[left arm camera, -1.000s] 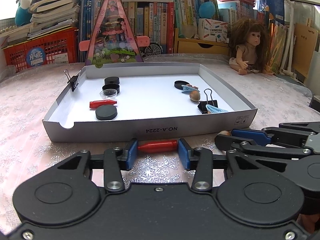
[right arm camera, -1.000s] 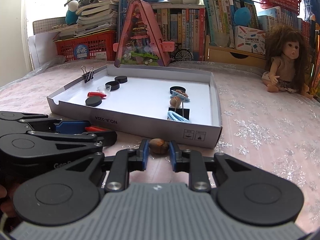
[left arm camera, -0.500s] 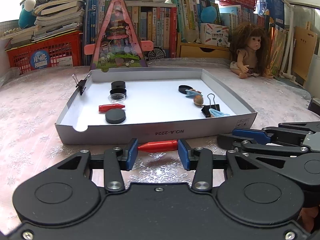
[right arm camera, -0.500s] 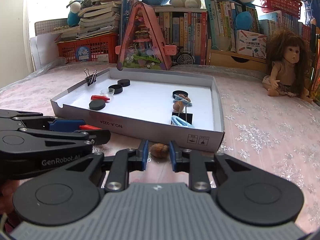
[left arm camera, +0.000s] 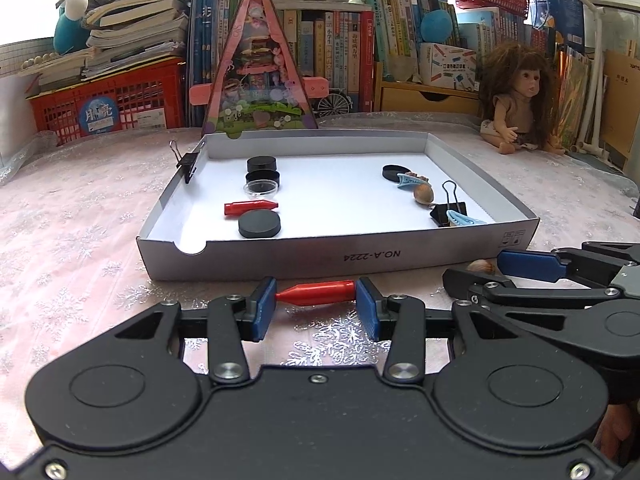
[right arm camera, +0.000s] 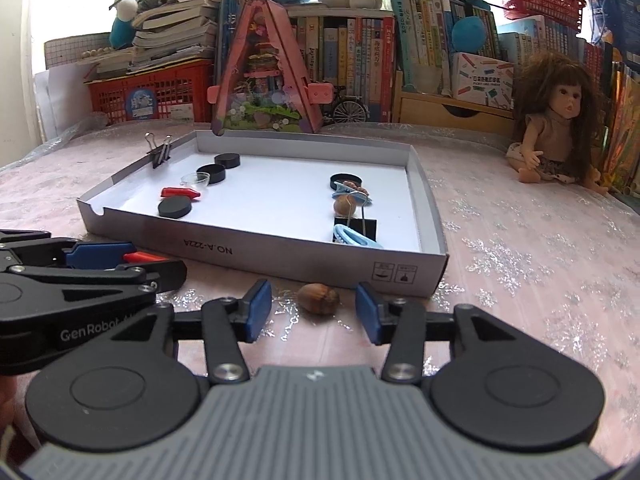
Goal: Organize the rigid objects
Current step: 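Lift and carry the red stick and brown nut over the tray with both tools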
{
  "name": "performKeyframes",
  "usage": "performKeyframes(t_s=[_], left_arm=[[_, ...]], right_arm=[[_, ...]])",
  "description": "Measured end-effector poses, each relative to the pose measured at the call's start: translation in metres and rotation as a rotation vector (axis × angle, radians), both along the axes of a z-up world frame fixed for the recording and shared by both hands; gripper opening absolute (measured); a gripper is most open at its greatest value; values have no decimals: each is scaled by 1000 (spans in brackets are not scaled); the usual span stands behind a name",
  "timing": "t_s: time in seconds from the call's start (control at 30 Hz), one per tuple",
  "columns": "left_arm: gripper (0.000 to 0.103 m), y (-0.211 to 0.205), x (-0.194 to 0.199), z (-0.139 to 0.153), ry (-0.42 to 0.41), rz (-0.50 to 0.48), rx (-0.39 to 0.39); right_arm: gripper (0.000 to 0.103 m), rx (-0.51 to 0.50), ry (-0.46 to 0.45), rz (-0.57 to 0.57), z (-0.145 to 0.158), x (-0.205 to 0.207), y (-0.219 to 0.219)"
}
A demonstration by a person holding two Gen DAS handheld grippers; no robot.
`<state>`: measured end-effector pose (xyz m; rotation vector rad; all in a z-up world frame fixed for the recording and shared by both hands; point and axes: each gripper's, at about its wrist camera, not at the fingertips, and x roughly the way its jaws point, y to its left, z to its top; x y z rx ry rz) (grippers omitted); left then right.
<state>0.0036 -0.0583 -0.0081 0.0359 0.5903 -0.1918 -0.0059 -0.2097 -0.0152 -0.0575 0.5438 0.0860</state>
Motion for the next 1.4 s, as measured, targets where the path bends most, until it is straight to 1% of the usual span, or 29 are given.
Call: performKeyframes(t_s=[0.2,0.27,0.37,0.4,0.47,0.5,0.73,1.03,1.17,1.4], left_arm=[[41,0,1,-3,5,4,2],[41,0,1,-3,4,4,4],[41,0,1,-2,4,1,-1],[41,0,1,-2,4,-1,-2],[41,0,0,-1,2,-3,-4],[41,1,0,-1,0,-3,-6],[41,4,-6,9,-20,-19,-21],[41,7,-14,31,-73,-40,-42],[41,10,-9,39,-90,-36,-45],[41,20,8,49,-94,-13,-55]], right_arm=[[63,-12,8,-57,-4,3,5],[52,0,9,-56,-4,3,5],[40,11,8,-50,-3,3,6],[38,14,8,-47,-3,2,6],[30,18,11,-41,-3,2,6],[29,18,10,-41,-2,2,6],[28,27,6,-36,3,-1,4],[28,27,-48,-9,22,-9,4],[28,28,-70,-20,30,-7,0],[28,55,-75,-34,37,2,-7]])
